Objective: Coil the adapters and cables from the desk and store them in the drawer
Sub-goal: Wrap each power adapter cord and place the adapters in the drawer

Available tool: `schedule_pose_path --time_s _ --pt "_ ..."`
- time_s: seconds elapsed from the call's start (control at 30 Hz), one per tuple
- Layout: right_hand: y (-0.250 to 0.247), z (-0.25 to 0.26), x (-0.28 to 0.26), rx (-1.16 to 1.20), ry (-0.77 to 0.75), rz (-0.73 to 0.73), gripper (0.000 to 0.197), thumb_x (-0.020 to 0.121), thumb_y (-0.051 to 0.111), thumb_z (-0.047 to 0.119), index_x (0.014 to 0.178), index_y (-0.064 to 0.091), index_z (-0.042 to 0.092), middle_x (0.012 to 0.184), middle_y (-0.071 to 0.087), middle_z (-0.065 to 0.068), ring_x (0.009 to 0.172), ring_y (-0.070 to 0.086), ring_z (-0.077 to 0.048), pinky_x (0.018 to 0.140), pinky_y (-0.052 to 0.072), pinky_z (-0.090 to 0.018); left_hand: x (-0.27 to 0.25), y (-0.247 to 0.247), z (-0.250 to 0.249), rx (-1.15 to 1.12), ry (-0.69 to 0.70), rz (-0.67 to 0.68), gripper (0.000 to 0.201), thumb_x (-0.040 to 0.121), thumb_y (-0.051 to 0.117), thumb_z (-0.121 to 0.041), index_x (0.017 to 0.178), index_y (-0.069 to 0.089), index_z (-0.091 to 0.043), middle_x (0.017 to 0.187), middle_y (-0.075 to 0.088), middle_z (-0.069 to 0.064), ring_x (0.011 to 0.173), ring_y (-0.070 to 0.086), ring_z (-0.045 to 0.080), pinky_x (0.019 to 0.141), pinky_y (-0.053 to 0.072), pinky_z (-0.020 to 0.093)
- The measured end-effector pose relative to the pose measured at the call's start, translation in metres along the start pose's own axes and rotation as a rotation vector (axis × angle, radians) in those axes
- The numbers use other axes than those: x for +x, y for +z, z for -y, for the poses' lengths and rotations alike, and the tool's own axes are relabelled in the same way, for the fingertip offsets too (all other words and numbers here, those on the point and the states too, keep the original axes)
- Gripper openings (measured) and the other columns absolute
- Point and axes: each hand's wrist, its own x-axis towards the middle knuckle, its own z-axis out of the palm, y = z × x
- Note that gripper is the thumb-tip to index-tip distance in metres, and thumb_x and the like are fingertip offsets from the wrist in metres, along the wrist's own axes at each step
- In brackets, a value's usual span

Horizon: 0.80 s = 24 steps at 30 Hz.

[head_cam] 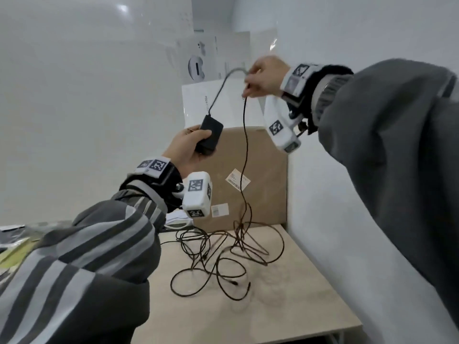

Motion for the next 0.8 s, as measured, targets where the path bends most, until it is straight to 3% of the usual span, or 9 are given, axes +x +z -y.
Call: schedule_pose_path --time_s 0.13,0.27,0.33,0.43,0.53,0.6,0.67,0.73,0.8 --pt "0.028 -0.038 -0.023 -0.065 0.097 0.124 0.020 0.096 0.048 0.004 0.077 0.048 0.011 0.082 0.064 -0.014 0.044 0.063 -0.003 0.047 0.053 -0.017 -0.006 0.013 0.018 -0.050 -0.015 0.013 0.015 0.095 0.047 0.000 0.099 0.059 -0.007 0.091 0.061 0.016 0.080 0.061 0.023 0.059 0.056 0.027" --pt "0.037 -0.070 -0.038 -0.164 0.090 0.110 0.007 0.097 0.044 0.010 0.094 0.050 0.012 0.070 0.060 -0.003 0.051 0.056 -0.001 0.038 0.034 -0.006 -0.011 0.016 0.032 -0.034 -0.055 0.006 0.016 0.094 0.051 -0.003 0.108 0.059 -0.006 0.092 0.060 0.016 0.081 0.057 0.027 0.055 0.054 0.025" --pt "0.035 -0.079 -0.042 -0.166 0.138 0.104 0.011 0.097 0.044 0.019 0.102 0.053 0.014 0.068 0.059 0.000 0.061 0.053 -0.008 0.046 0.037 -0.010 -0.010 0.016 0.038 -0.029 -0.076 -0.030 0.018 0.093 0.053 -0.004 0.110 0.058 -0.006 0.093 0.061 0.016 0.084 0.057 0.028 0.062 0.053 0.028" --pt "0.032 -0.084 -0.042 -0.042 0.244 0.080 0.023 0.096 0.042 0.030 0.103 0.059 0.014 0.064 0.058 -0.001 0.064 0.055 -0.015 0.058 0.042 -0.022 -0.010 0.015 0.044 -0.027 -0.106 -0.065 0.022 0.092 0.057 -0.003 0.114 0.054 -0.004 0.103 0.060 0.020 0.085 0.058 0.026 0.060 0.053 0.027" --pt "0.028 -0.087 -0.043 0.001 0.361 0.078 0.022 0.095 0.045 0.024 0.084 0.059 0.011 0.058 0.061 -0.002 0.059 0.058 -0.013 0.064 0.045 -0.026 -0.010 0.015 0.046 -0.086 -0.091 -0.082 0.029 0.090 0.061 -0.005 0.117 0.049 -0.003 0.111 0.062 0.021 0.087 0.064 0.025 0.061 0.056 0.027" --pt "0.026 -0.096 -0.047 -0.068 0.440 0.154 0.017 0.094 0.046 0.012 0.082 0.059 0.011 0.063 0.066 -0.003 0.064 0.062 -0.014 0.066 0.046 -0.025 -0.010 0.017 0.042 -0.174 -0.051 -0.093 0.028 0.093 0.058 -0.007 0.118 0.049 -0.002 0.101 0.064 0.018 0.076 0.067 0.021 0.058 0.056 0.024" --pt "0.025 -0.113 -0.056 -0.114 0.449 0.274 0.016 0.094 0.046 0.007 0.097 0.062 0.012 0.072 0.067 -0.002 0.070 0.063 -0.014 0.063 0.044 -0.024 -0.007 0.016 0.032 -0.313 -0.004 -0.138 0.030 0.094 0.055 -0.008 0.122 0.047 -0.002 0.094 0.064 0.015 0.068 0.068 0.021 0.055 0.055 0.024" --pt "0.028 -0.134 -0.071 -0.138 0.378 0.403 0.017 0.093 0.052 0.012 0.100 0.066 0.017 0.077 0.067 0.001 0.074 0.062 -0.011 0.060 0.039 -0.023 -0.002 0.012 0.020 -0.398 0.059 -0.173 0.032 0.094 0.055 -0.007 0.124 0.046 0.000 0.097 0.063 0.017 0.075 0.066 0.025 0.058 0.057 0.026" --pt "0.037 -0.153 -0.092 -0.182 0.322 0.512 0.014 0.091 0.059 0.018 0.093 0.070 0.025 0.081 0.070 0.004 0.080 0.062 -0.009 0.059 0.035 -0.023 0.001 0.010 0.009 -0.412 0.127 -0.167 0.023 0.095 0.053 -0.005 0.116 0.049 0.001 0.099 0.062 0.018 0.083 0.063 0.028 0.061 0.058 0.028"
